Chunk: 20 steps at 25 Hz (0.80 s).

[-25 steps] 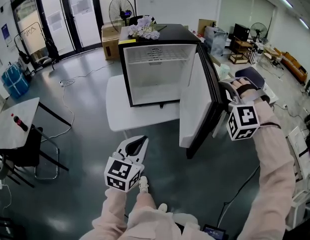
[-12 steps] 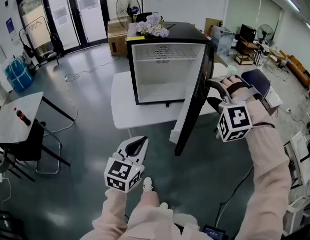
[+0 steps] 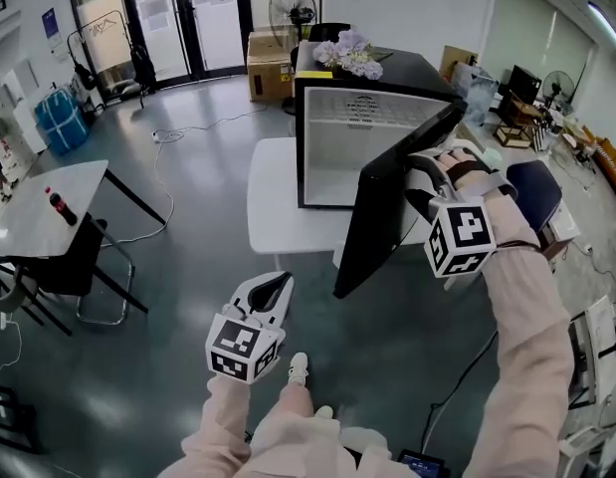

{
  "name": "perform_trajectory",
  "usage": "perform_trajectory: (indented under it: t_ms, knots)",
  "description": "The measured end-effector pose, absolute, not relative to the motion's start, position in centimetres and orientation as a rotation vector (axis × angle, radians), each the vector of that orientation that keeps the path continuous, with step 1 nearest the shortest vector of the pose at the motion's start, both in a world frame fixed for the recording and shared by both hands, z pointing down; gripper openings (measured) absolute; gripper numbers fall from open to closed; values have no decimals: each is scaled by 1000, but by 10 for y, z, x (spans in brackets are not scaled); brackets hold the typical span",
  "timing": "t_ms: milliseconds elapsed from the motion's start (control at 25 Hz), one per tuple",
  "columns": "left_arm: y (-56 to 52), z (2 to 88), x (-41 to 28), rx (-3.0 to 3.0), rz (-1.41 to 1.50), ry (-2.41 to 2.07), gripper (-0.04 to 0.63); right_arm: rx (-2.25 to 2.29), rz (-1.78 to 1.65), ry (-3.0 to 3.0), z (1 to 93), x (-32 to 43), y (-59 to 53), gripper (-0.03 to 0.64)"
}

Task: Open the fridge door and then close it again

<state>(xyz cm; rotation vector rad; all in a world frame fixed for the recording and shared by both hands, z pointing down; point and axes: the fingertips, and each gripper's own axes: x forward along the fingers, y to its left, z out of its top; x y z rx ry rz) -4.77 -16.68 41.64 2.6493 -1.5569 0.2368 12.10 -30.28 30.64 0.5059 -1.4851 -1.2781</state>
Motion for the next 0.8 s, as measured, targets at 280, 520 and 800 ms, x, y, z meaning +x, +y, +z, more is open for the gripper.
perform_trajectory:
  t_ms: [280,520,800]
  knots:
    - [-181,419,-69,2602,226,-1597,11,494,-1289,-1512,305,96,-323,234]
    - [-197,420,-78,2584,230,-1612,11,490,-1304,-1554,303,77,-340,222]
    - [-223,418,-96,2568,247,-1638,11,484,-1317,-1577,302,53,-366,224]
